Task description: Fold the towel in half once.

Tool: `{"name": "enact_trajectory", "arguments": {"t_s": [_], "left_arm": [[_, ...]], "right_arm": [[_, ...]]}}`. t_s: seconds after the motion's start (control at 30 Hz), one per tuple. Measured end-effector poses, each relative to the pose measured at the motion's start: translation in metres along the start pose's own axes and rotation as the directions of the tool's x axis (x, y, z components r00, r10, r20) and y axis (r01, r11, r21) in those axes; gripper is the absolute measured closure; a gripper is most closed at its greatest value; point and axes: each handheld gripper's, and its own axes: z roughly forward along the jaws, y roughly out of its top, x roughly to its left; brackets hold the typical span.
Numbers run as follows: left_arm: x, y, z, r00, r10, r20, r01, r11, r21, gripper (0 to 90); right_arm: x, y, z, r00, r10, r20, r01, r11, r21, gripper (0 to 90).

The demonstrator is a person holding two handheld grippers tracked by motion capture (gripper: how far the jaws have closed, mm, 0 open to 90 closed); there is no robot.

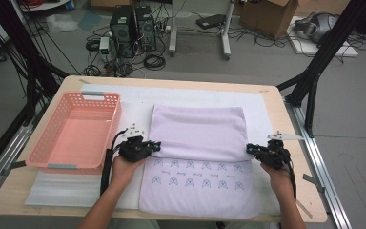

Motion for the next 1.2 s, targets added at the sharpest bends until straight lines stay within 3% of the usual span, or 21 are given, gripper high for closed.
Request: {"name": "enact_trajectory", "arguments": {"t_s": [0.13,0.2,0.3,0.5,0.57,0.77,1.03,1.2], "left_arm": [[-0.01,-0.019,-0.013,0.9995,0.03,0.008,-0.029,0.9993,-0.024,85.4],[-0.015,-0.027,-0.017,0.9996,0.021,0.018,-0.02,0.9993,-0.032,85.4],[-0.024,-0.032,-0.025,0.9986,0.044,0.027,-0.043,0.9975,-0.057,85.2],[-0.038,-0.043,-0.039,0.9956,0.09,0.026,-0.088,0.9948,-0.052,84.7],[-0.042,-0.045,-0.044,0.9961,0.08,0.036,-0.078,0.9952,-0.058,84.6],[-0.056,-0.055,-0.057,0.9931,0.102,0.057,-0.099,0.9933,-0.06,84.6],[-0.072,-0.069,-0.074,0.9943,0.09,0.057,-0.086,0.9934,-0.076,84.5],[-0.083,-0.08,-0.084,0.9942,0.1,0.041,-0.097,0.9928,-0.071,84.3]], "right_arm": [[0.01,-0.018,-0.016,1.0,-0.005,-0.003,0.005,1.0,-0.03,84.7],[0.015,-0.026,-0.023,1.0,-0.004,-0.006,0.003,0.999,-0.038,84.7],[0.025,-0.039,-0.033,0.9999,-0.012,-0.009,0.011,0.998,-0.054,84.8],[0.039,-0.055,-0.052,0.9999,-0.007,-0.011,0.007,0.997,-0.074,85.0],[0.041,-0.059,-0.056,0.9999,-0.011,-0.012,0.01,0.997,-0.074,85.1],[0.049,-0.071,-0.068,0.9999,0.009,-0.014,-0.01,0.997,-0.079,85.0],[0.067,-0.089,-0.087,0.9998,-0.009,-0.02,0.008,0.997,-0.081,85.0],[0.078,-0.099,-0.097,0.9995,-0.023,-0.02,0.022,0.996,-0.082,85.0]]}}
